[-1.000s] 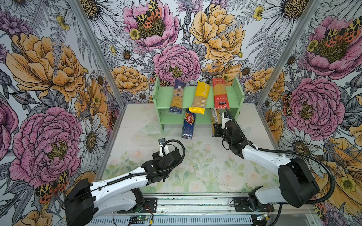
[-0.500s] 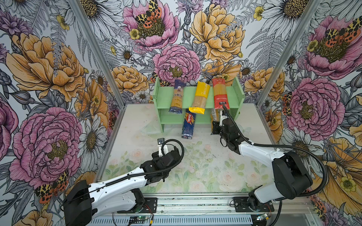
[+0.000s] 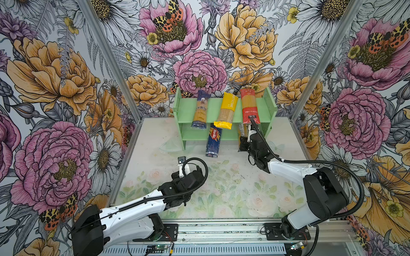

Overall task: Arrange pasta packages on shelves
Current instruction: Place the pasta bag on the shelf.

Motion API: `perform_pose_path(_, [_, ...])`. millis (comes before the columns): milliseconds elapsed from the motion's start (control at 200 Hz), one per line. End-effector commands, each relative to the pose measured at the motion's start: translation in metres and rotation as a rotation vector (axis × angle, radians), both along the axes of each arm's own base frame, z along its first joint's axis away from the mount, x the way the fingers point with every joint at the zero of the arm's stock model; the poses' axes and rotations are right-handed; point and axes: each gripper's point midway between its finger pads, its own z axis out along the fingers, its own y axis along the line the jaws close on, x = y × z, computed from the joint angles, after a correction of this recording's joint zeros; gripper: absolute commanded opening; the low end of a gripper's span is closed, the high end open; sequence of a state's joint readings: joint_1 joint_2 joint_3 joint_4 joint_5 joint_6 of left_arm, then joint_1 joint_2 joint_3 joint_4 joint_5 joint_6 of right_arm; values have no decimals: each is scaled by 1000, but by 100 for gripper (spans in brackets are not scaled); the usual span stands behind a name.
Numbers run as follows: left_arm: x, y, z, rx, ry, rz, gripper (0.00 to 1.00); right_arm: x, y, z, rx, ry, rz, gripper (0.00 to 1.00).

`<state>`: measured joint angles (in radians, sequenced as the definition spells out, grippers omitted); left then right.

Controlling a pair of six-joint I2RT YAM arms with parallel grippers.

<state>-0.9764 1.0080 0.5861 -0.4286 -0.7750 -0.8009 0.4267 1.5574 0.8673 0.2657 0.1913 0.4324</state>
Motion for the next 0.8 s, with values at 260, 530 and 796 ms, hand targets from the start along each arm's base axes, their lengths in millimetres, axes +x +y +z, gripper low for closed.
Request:
perform_pose_path(260, [0,10,1,4,-16,14,99,18,9,73,97,-224,-12,41])
perform_pose_path(530, [1,9,0,11,-10,11,99,5,4,84,89,-251,-4,53])
perform_pose_path(796, [1,9,2,8,-14,12,99,-14,0,87,104,-255,20,58])
